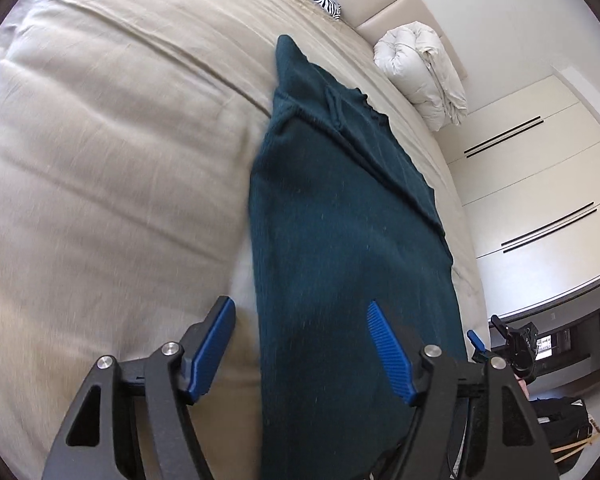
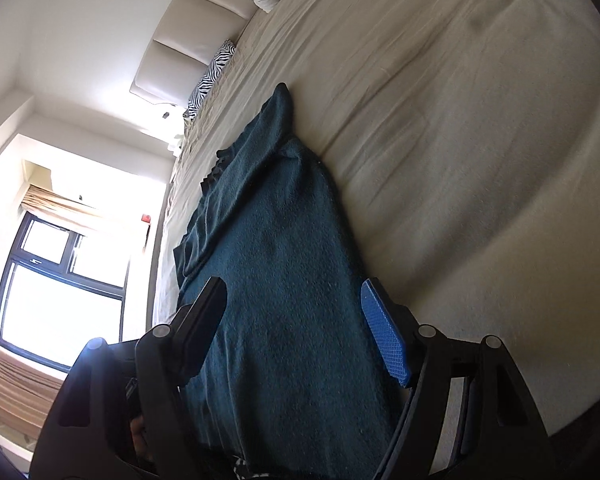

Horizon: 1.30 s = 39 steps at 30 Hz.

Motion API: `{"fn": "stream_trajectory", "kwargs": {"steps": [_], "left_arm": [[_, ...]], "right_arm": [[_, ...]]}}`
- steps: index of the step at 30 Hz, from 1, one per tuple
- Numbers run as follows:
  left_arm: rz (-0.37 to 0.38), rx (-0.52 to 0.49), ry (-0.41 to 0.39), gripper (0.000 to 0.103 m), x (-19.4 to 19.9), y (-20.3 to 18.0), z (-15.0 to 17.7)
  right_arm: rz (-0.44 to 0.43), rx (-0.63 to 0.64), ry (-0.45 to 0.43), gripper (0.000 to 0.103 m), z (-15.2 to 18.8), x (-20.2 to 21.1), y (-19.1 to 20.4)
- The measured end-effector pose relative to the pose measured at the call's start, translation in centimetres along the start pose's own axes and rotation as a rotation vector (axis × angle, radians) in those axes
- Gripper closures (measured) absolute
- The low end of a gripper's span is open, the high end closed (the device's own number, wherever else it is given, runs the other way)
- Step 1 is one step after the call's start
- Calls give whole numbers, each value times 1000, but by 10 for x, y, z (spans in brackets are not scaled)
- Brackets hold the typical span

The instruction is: Fold small clothes

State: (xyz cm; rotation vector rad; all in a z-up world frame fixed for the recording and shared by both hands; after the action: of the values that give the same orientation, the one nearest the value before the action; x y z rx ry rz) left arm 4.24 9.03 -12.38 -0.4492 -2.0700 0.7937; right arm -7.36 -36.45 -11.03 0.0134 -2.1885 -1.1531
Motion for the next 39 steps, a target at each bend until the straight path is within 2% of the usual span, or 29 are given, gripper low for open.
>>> {"fn": "stream_trajectory", "kwargs": {"steps": [8, 14, 17, 20, 22, 32, 35, 36, 37, 39], "left_arm": [[18, -21, 64, 33, 24, -10, 36], [-4, -38, 158, 34, 27, -14, 72], [-5, -33, 171, 35, 26, -12, 79], [-20, -19, 173, 44, 21, -10, 77], [-32, -32, 192, 59, 20, -11, 80], [-42, -39, 228, 60, 7, -13, 84], [-57, -59, 235, 74, 6, -12, 85], [-62, -58, 238, 88, 4, -11, 86], [-65, -57, 240, 95, 3, -9, 87], [-60, -57, 240, 95, 3, -8, 89]], "right_arm": [[41, 64, 68, 34, 37, 25, -9], [52, 62, 89, 34, 52, 44, -17], [56, 64, 104, 34, 57, 49, -20], [68, 77, 118, 34, 59, 49, -19], [79, 89, 124, 34, 60, 52, -18], [162, 156, 151, 34, 56, 75, -25], [193, 169, 177, 34, 58, 79, -31], [198, 171, 185, 34, 60, 80, -32], [203, 176, 196, 34, 61, 80, -33], [213, 195, 219, 35, 66, 78, -33]]}}
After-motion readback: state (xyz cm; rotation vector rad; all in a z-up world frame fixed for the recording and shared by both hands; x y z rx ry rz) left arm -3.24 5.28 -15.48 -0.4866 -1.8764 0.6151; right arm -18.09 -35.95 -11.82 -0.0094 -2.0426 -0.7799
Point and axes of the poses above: each gripper's, at about its wrist camera, not at the fingertips, and x roughly against the way its jaws point, y to its left, z to its underside, the point moved 9 cm from there along -x, roughly the way its jaws point, and after that the axes turned 11 degrees about -y, right-handed, at the moved point
